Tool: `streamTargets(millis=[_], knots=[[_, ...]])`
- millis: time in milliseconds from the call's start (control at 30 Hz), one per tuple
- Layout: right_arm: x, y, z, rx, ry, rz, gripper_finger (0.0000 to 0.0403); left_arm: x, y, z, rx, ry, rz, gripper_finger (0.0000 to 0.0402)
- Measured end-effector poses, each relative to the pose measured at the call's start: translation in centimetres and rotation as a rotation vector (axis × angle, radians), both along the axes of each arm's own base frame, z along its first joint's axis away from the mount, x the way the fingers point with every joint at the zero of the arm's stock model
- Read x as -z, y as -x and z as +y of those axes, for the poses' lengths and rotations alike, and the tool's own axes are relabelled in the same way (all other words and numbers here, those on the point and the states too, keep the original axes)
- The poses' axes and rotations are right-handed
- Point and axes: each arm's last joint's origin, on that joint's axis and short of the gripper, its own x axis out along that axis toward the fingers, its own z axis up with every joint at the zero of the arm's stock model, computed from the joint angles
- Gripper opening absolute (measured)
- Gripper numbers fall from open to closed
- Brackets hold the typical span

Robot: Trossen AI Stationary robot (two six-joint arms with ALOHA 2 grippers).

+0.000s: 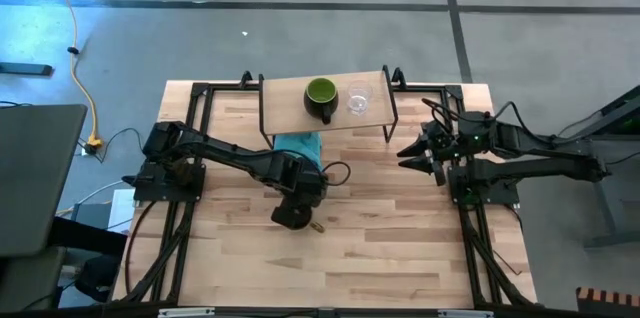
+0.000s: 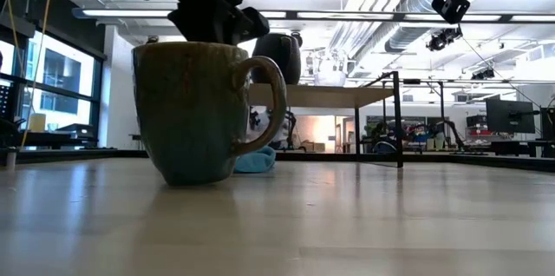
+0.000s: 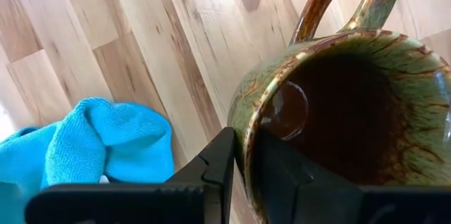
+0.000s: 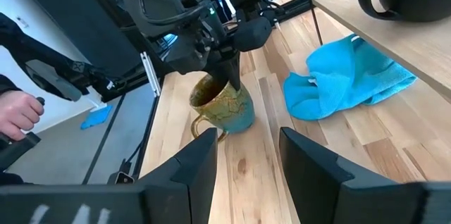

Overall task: Stack small to large cups/mugs on shelf
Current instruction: Put the green mug on the shelf

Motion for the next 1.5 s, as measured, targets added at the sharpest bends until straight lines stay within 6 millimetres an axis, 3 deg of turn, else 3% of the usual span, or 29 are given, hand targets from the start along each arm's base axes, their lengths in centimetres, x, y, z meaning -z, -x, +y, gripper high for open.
streamTargets(millis=[1500], knots=[[0.00, 0.00, 0.00, -0.004, 0.012, -0.002, 0.0144, 0.01, -0.22, -0.16, 0.063, 0.024, -0.019, 0.0047]])
